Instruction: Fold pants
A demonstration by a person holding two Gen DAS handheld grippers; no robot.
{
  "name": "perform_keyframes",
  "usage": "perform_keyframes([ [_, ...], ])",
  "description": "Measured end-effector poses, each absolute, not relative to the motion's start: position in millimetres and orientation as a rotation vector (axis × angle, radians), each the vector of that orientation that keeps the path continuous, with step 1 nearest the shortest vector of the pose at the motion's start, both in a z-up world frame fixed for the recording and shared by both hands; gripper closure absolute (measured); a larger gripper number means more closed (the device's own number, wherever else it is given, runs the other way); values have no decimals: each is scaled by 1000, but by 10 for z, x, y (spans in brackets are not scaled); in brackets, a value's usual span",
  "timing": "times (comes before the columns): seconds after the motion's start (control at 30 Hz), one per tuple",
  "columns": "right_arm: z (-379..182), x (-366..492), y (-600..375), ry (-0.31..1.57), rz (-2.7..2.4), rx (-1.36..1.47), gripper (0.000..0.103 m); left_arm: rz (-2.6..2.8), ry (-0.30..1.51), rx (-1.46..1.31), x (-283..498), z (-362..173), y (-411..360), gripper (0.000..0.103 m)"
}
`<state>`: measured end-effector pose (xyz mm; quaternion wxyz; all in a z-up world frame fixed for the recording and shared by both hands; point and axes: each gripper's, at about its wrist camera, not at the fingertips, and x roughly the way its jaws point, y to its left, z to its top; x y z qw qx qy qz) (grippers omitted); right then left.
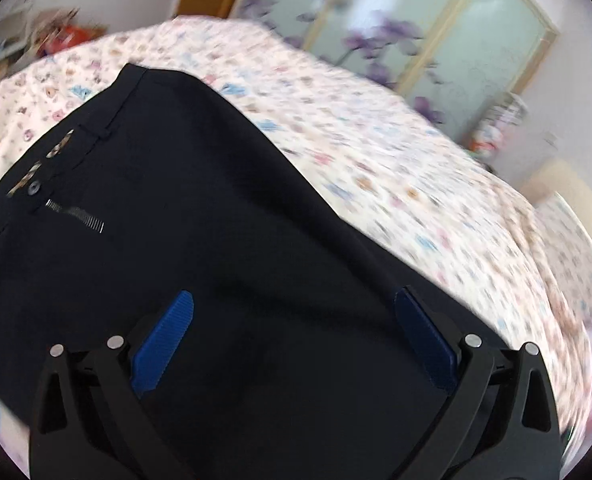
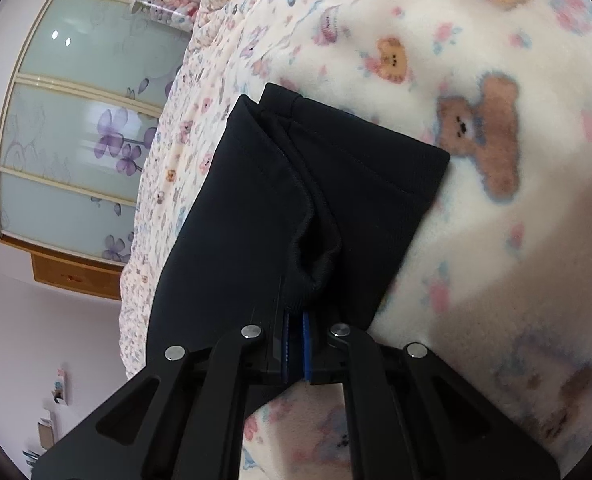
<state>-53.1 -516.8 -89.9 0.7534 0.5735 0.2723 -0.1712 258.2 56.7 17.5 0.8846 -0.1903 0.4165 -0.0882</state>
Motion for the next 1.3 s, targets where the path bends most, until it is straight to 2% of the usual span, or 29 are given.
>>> perform_keyframes([
  [0.17, -859, -437, -5158, 627, -380, 1204, 98, -36, 952, -554, 3504, -5, 687, 4],
  [0.33, -842, -381, -5192, 651, -372, 1170, 98, 104, 964, -541, 3997, -181, 722, 13],
  [0.4, -823, -357, -5170, 653, -373, 1165, 98, 139, 988, -566, 4136, -291, 793, 38],
  [0.43, -819, -349, -5167, 654, -373, 1163, 98, 149, 993, -594, 4185, -345, 855, 45],
  [0.5, -810, -340, -5175, 659, -372, 1151, 98, 123, 966, -650, 4173, -375, 956, 92],
  [0.53, -808, -341, -5170, 659, -371, 1146, 98, 86, 954, -684, 4158, -379, 998, 95],
  [0.77, -768, -411, -5233, 609, -351, 1150, 98, 62, 817, -620, 3560, 123, 1104, 96],
  [1.0, -467, -531, -5301, 463, -369, 1047, 98, 9, 650, -499, 2201, 592, 1302, 95],
  [1.17, -434, -679, -5369, 440, -435, 1027, 98, 50, 658, -562, 1194, 197, 1591, 93],
  [1.3, -601, -772, -5410, 482, -465, 1096, 98, 103, 780, -626, 959, -392, 1744, 92],
])
